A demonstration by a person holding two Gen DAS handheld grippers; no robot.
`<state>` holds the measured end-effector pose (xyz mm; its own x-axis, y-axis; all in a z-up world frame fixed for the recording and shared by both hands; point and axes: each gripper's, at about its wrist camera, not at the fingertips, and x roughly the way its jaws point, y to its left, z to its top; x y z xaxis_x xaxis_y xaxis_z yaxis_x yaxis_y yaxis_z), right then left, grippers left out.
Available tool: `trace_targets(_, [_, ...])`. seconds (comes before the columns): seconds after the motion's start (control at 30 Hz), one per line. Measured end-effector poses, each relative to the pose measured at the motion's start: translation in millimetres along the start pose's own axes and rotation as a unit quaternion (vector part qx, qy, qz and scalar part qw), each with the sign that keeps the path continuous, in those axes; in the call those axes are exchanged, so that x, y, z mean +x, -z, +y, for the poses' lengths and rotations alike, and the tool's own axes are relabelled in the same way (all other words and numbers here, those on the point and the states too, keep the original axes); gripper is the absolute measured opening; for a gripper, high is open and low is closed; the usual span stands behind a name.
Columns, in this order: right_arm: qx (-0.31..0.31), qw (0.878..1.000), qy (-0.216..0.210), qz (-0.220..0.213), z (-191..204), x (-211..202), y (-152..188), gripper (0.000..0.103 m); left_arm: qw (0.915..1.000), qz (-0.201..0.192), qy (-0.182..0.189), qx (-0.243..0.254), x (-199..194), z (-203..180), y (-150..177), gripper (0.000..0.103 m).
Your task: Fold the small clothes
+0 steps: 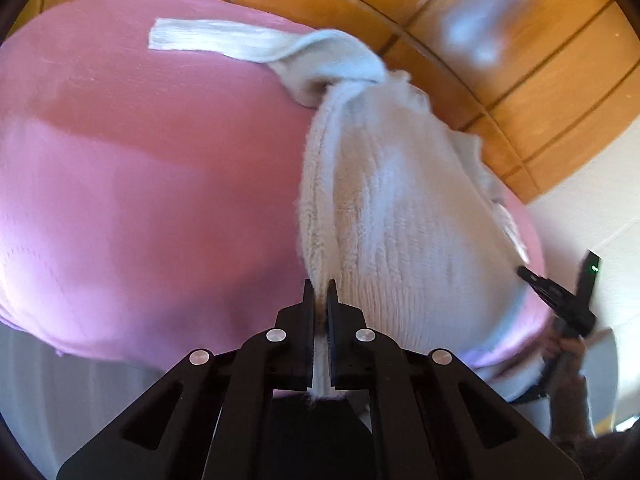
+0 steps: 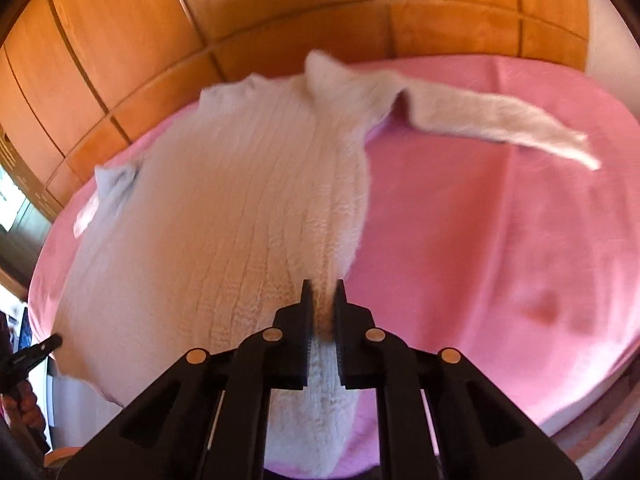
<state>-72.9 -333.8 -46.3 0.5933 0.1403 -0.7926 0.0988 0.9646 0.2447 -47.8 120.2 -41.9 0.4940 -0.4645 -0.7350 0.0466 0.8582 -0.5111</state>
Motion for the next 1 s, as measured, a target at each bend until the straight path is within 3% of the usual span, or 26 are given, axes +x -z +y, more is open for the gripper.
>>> trace_targets(0.1, [-0.008, 0.999, 0.042, 0.029, -6, 17, 5, 0.004, 0.9989, 0.038, -0.019, 0.018, 13, 1, 12, 0.004])
trace_targets(0.17, [-0.012, 0.998, 0.055, 0.042, -10, 24, 8, 0.010, 0.9976, 0.042, -0.053, 0.018, 17, 5, 11, 0.009])
trace_targets(0.2, [-0.016, 0.997, 0.063, 0.039, -8, 24, 7, 0.022, 0.9980, 0.036, -0.051, 0.003, 15, 13, 5, 0.026])
trace_targets(0.27, [-0.027, 0.997, 0.077, 0.014, -2, 18, 3, 0.033, 0.9971, -0.008, -0.062, -0.044, 1, 32, -14, 0.050])
trace_targets(0.3, [-0.030, 0.996, 0.083, -0.001, 3, 13, -2, 0.041, 0.9951, -0.025, -0.079, -0.054, -4, 39, -24, 0.054])
trace_targets(0.33, [-0.031, 0.996, 0.084, -0.019, 8, 9, -8, 0.053, 0.9917, -0.044, -0.103, -0.064, -9, 47, -37, 0.054])
trace_targets(0.4, [-0.040, 0.995, 0.074, -0.055, 24, 3, -18, 0.062, 0.9817, -0.084, -0.149, -0.084, -18, 65, -67, 0.054])
trace_targets(0.53, [-0.069, 0.995, 0.023, -0.065, 68, 20, -33, 0.066, 0.9628, -0.133, -0.223, -0.075, -16, 81, -125, 0.056])
trace_targets(0.6, [-0.081, 0.995, -0.002, -0.056, 90, 37, -36, 0.066, 0.9547, -0.126, -0.263, -0.059, -4, 87, -151, 0.070])
trace_targets(0.67, [-0.093, 0.994, -0.017, -0.052, 109, 52, -38, 0.068, 0.9614, -0.107, -0.232, -0.103, 6, 108, -174, 0.073])
trace_targets(0.73, [-0.101, 0.994, -0.030, -0.040, 128, 70, -39, 0.068, 0.9580, -0.125, -0.198, -0.165, 10, 126, -194, 0.073])
trace_targets(0.87, [-0.119, 0.991, -0.047, -0.030, 153, 95, -39, 0.069, 0.9529, -0.136, -0.208, -0.174, 31, 142, -234, 0.073])
trace_targets(0.97, [-0.135, 0.989, -0.052, -0.028, 166, 114, -37, 0.069, 0.9560, -0.105, -0.211, -0.174, 61, 151, -257, 0.074])
trace_targets(1.0, [-0.139, 0.989, -0.049, -0.025, 169, 123, -35, 0.073, 0.9607, -0.090, -0.198, -0.172, 74, 155, -261, 0.059])
